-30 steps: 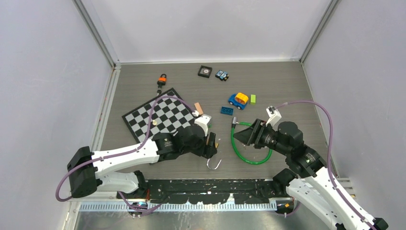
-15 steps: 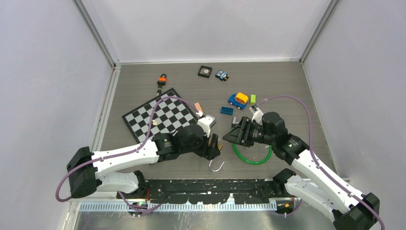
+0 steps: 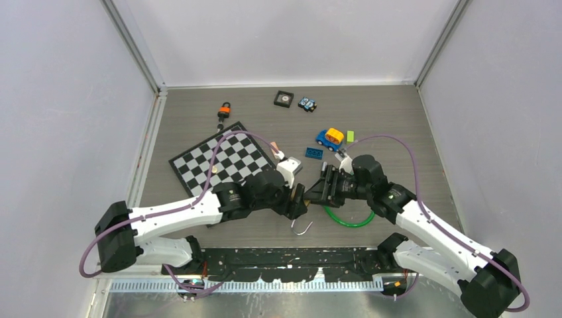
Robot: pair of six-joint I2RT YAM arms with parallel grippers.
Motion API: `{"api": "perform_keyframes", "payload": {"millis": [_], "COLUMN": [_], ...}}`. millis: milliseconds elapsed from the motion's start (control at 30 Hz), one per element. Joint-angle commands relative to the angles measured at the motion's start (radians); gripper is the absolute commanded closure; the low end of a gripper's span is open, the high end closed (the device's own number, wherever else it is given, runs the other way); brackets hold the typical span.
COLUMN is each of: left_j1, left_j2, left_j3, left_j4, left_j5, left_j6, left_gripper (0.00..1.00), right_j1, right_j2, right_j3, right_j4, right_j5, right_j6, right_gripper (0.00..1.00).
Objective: Lock with the key
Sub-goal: Pick up the lock from the center of the board.
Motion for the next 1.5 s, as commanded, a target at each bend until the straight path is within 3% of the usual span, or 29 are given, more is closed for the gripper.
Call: {"api": "perform_keyframes", "payload": {"millis": [0, 133, 467, 533, 600, 700, 733, 800, 900, 933, 1000, 1200, 1333, 1467], "left_j1": [-0.003, -0.003, -0.003, -0.003, -0.003, -0.003, -0.003, -0.003, -0.002, -0.003, -0.003, -0.003, -0.003, -0.006], "left_j2": [0.015, 0.028, 0.010, 0.005, 0.005, 0.008, 0.008, 0.003, -0.031, -0.047, -0.075, -0.129, -0.146, -0.118], "left_j3": [0.106, 0.117, 0.093, 0.084, 0.080, 0.087, 0.092, 0.096, 0.082, 0.074, 0.055, -0.001, -0.059, -0.114], "left_j4": [0.133, 0.139, 0.160, 0.163, 0.164, 0.141, 0.123, 0.095, 0.091, 0.095, 0.108, 0.108, 0.171, 0.351], "left_j5": [0.047, 0.087, 0.136, 0.135, 0.134, 0.121, 0.113, 0.100, 0.088, 0.085, 0.085, 0.099, 0.149, 0.269], "left_j6": [0.030, 0.030, 0.050, 0.052, 0.054, 0.056, 0.056, 0.054, 0.044, 0.040, 0.036, 0.017, -0.036, -0.113], "left_gripper": [1.00, 1.00, 1.00, 1.00, 1.00, 0.98, 0.90, 0.60, 0.27, 0.20, 0.16, 0.21, 0.45, 0.68], "right_j1": [0.038, 0.058, 0.061, 0.061, 0.061, 0.061, 0.061, 0.061, 0.061, 0.060, 0.061, 0.061, 0.061, 0.060], "right_j2": [0.027, 0.067, 0.098, 0.100, 0.102, 0.089, 0.076, 0.044, -0.018, -0.037, -0.084, -0.223, -0.319, -0.400], "right_j3": [0.003, 0.015, 0.021, 0.025, 0.027, 0.028, 0.028, 0.029, 0.031, 0.038, 0.052, 0.044, 0.015, -0.027], "right_j4": [0.051, 0.053, 0.054, 0.050, 0.049, 0.052, 0.052, 0.040, 0.015, -0.012, -0.059, -0.103, -0.045, 0.008], "right_j5": [-0.032, -0.018, 0.011, 0.004, -0.009, 0.003, 0.022, 0.077, 0.183, 0.226, 0.333, 0.618, 0.742, 0.829], "right_j6": [0.012, 0.004, -0.002, -0.013, -0.017, -0.012, -0.009, -0.007, -0.003, -0.002, 0.024, 0.245, 0.302, 0.333], "right_gripper": [0.47, 0.48, 0.66, 0.75, 0.95, 0.99, 0.99, 0.99, 0.99, 0.99, 0.99, 0.99, 0.99, 0.99]}}
